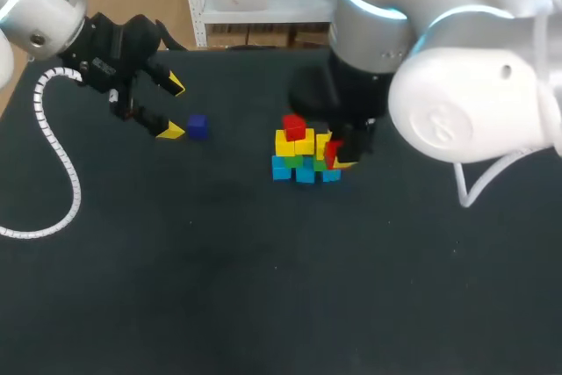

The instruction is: Place the blue cubes, place green cubes on the blue cubes, place the yellow cubes on the green cubes, then place the red cubes on the yellow cubes, and place purple cube on the red cubes.

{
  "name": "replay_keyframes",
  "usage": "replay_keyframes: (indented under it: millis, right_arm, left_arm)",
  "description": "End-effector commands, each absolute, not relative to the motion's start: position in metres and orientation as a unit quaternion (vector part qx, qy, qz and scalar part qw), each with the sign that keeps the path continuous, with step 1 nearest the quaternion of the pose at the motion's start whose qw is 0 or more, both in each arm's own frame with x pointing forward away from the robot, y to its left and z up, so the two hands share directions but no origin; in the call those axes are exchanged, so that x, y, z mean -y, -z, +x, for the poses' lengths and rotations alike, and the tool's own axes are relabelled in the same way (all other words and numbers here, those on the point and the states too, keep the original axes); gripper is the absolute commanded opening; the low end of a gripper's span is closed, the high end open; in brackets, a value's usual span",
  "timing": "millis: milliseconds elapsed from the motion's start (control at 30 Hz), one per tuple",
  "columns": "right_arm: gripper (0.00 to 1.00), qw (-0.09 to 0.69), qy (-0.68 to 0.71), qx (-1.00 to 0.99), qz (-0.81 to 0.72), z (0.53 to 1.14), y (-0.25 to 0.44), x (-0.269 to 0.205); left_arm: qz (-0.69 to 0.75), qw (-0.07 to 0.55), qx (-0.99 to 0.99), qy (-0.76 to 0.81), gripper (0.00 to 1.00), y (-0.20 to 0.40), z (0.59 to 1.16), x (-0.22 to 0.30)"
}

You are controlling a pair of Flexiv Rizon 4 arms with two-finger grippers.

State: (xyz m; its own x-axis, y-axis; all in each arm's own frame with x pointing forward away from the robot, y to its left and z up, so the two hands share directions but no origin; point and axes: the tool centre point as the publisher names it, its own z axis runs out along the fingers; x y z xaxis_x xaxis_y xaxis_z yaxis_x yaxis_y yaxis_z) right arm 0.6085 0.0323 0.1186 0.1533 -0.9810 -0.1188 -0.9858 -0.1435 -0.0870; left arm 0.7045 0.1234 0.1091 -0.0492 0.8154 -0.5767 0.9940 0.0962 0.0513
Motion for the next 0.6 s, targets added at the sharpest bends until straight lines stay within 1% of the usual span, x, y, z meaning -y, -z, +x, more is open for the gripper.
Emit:
replay_keyframes:
  millis: [33,600]
  right_arm:
    - [0.0,0.065,-0.023,-0.649,-0.757,0.617,-0.118,-0.04]
    - [0.0,0.057,-0.038,-0.659,-0.749,0.638,-0.107,-0.035]
  left_arm:
    - [0.647,0.243,-0.699,0.186,1.0,-0.108,0.704,-0.124]
    - [0.647,0.243,-0.699,0.186,1.0,-0.108,0.704,-0.124]
